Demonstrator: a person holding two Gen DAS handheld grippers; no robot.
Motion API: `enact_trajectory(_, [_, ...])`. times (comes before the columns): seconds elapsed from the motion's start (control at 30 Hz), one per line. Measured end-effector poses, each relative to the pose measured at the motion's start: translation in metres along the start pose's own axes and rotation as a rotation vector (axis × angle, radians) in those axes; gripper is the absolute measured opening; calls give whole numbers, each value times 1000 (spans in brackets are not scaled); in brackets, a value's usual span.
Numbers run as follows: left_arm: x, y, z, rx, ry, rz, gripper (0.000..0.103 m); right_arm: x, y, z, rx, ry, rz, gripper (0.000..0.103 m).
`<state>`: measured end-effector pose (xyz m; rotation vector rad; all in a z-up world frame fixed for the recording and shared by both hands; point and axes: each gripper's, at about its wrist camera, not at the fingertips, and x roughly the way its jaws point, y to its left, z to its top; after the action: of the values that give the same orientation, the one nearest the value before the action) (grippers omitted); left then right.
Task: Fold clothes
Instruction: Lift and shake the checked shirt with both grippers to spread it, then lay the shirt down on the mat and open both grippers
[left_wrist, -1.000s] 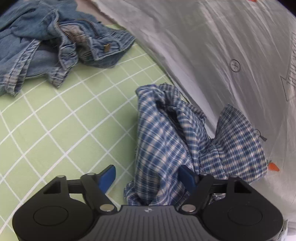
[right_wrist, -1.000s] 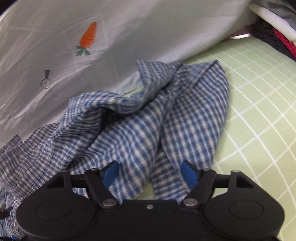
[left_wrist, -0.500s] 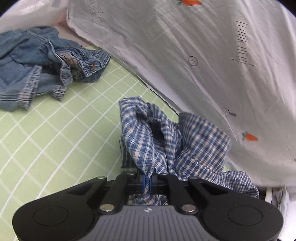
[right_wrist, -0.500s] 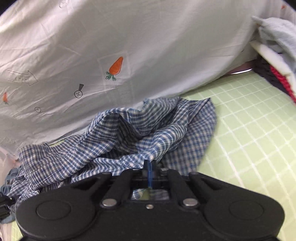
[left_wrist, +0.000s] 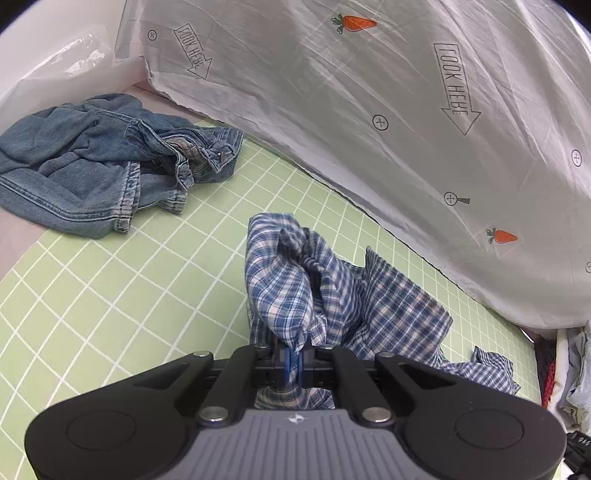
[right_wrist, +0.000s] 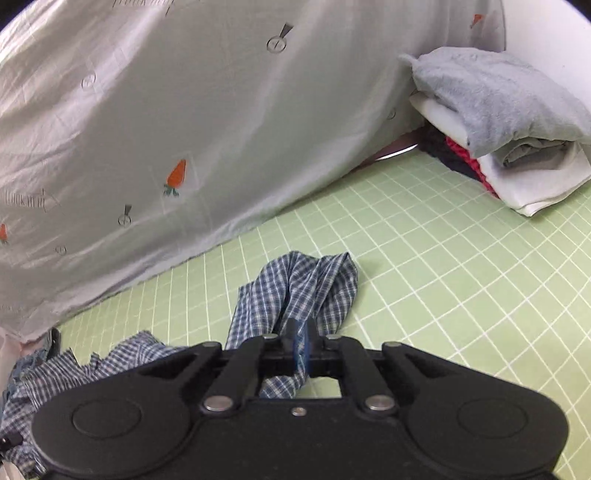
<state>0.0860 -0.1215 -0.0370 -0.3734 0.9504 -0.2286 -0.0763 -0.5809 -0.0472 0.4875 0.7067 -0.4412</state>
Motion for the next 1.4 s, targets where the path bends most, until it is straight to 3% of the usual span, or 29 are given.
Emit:
enact_trajectory(0.07, [4, 0, 0, -33, 6, -2, 4, 14, 12, -15, -48, 29, -26, 59])
enact_trajectory(0.13, [7, -1, -2, -44, 15, 3, 4, 25, 20, -31, -44, 77, -61, 68])
enact_trajectory(0.2, [7, -3, -4, -16, 21, 15, 5, 33, 17, -44, 33, 125, -50, 85])
enact_trajectory(0.23, [7, -4, -6, 0, 23, 22, 5, 35, 14, -50, 77, 138, -25, 89])
enact_trajectory(0.27, [7, -5, -7, 15, 26, 28, 5, 37, 13, -56, 112, 150, 2, 102])
enact_trajectory(0.43, [5, 4, -11, -4, 38, 35, 6, 46, 19, -76, 126, 216, 71, 103])
enact_trajectory(0.6, [1, 8, -17, -14, 32, 35, 7, 56, 26, -73, 104, 231, 68, 103])
enact_trajectory(0.63, [0, 8, -18, -16, 31, 37, 7, 59, 26, -72, 103, 239, 56, 101])
enact_trajectory(0.67, [-1, 9, -20, -17, 29, 40, 7, 62, 26, -71, 101, 254, 64, 90])
enact_trajectory(0.8, [-8, 8, -23, 15, 10, 62, 5, 63, 18, -70, 164, 256, 171, 10])
enact_trajectory(0.83, [-11, 8, -24, 25, 0, 58, 5, 59, 17, -69, 163, 234, 179, 1])
enact_trajectory(0.97, [-28, 8, -22, 66, -41, 58, 4, 29, 11, -58, 148, 121, 196, 1])
enact_trajectory(1.1, [-52, 13, -15, 28, -43, 23, 4, -15, 13, -41, 60, 7, 195, 1])
enact_trajectory(1.2, [-79, 1, -8, 75, -71, 15, 4, -46, 14, -29, 27, -48, 200, 1])
enact_trajectory(1.4, [-105, -22, 35, 119, -166, -76, 4, -74, 17, 20, 47, -144, 265, 1])
